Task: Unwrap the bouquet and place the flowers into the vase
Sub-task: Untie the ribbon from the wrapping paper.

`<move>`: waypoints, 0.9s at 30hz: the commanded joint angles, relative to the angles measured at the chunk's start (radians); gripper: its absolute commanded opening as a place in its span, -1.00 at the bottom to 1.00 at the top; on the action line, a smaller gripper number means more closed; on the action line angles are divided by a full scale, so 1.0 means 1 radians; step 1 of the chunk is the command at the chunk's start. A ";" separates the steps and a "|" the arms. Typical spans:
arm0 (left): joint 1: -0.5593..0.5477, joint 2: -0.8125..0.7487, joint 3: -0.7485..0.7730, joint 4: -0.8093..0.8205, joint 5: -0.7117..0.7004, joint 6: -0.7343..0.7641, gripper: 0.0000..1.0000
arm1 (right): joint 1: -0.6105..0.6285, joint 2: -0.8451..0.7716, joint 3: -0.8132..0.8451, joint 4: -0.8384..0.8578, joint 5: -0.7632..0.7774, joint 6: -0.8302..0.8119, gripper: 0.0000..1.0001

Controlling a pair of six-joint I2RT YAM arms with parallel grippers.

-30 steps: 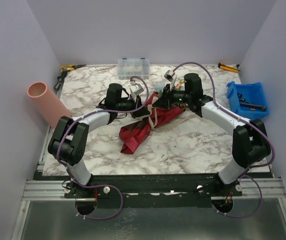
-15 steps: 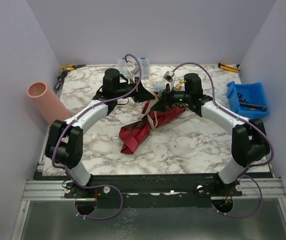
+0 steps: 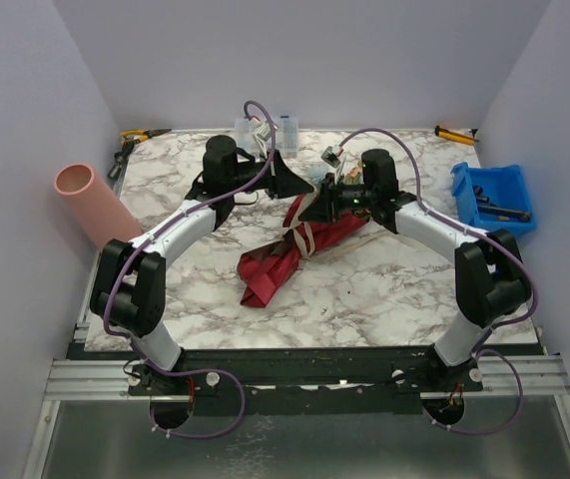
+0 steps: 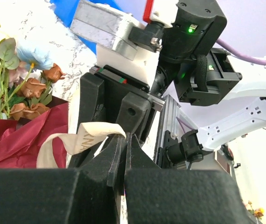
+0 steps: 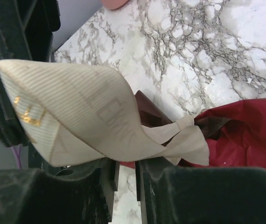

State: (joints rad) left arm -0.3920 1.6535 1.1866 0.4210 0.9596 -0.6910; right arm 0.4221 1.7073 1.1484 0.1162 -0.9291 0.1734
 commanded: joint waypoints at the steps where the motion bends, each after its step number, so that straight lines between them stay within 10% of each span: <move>1: -0.007 0.005 -0.020 0.061 0.028 -0.047 -1.00 | 0.007 -0.009 -0.025 0.049 0.006 0.001 -0.63; 4: -0.003 0.007 -0.032 0.062 0.026 -0.031 -0.83 | 0.007 -0.035 -0.032 0.054 0.015 -0.010 -0.99; 9: 0.050 -0.005 -0.076 0.062 -0.019 0.030 0.01 | -0.003 -0.109 -0.042 0.053 0.042 -0.032 -0.99; 13: 0.108 -0.009 -0.114 0.062 -0.039 0.064 0.31 | -0.038 -0.165 -0.050 0.063 0.065 -0.035 -0.99; 27: 0.125 -0.021 -0.233 0.058 -0.064 0.250 0.44 | -0.228 -0.301 0.005 0.010 0.135 -0.053 -0.99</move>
State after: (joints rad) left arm -0.2604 1.6531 0.9665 0.4679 0.9039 -0.5171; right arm 0.2134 1.4364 1.1099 0.1543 -0.8452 0.1539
